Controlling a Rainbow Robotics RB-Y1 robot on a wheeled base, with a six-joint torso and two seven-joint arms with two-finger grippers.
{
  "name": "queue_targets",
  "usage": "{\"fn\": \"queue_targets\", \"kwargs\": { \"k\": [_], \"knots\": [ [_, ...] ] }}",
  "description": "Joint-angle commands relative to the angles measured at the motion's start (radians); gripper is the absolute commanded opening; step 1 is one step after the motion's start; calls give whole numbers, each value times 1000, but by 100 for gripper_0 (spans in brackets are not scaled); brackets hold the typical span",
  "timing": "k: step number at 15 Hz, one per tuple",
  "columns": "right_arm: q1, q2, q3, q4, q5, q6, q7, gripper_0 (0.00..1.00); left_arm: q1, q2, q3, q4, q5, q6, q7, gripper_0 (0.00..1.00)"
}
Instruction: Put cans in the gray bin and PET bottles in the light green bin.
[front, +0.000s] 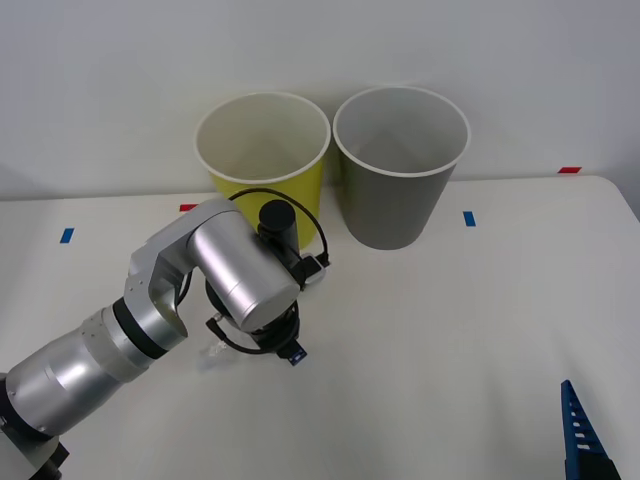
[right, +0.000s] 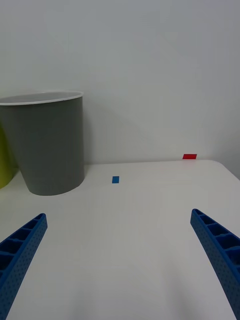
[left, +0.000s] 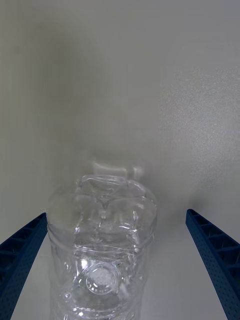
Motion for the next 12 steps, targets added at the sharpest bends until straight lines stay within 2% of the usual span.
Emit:
{"fn": "queue_targets", "kwargs": {
  "k": [1, 2, 3, 4, 5, 12],
  "knots": [
    [0, 0, 0, 0, 0, 0, 0, 100, 0, -2, 0, 7, 7, -1, -3, 84],
    [0, 0, 0, 0, 0, 0, 0, 100, 0, -2, 0, 5, 9, -1, -3, 63],
    [0, 0, 0, 0, 0, 0, 0, 100, 0, -2, 0, 5, 13, -1, -6, 33],
    [0, 0, 0, 0, 0, 0, 0, 100, 0, -2, 0, 5, 19, -1, -8, 7],
    [0, 0, 0, 0, 0, 0, 0, 100, 0, -2, 2, 5, 21, -1, -10, 0],
    [0, 0, 0, 0, 0, 0, 0, 100, 2, 6, 3, 4, 22, -4, -14, 0]
  ]
}}
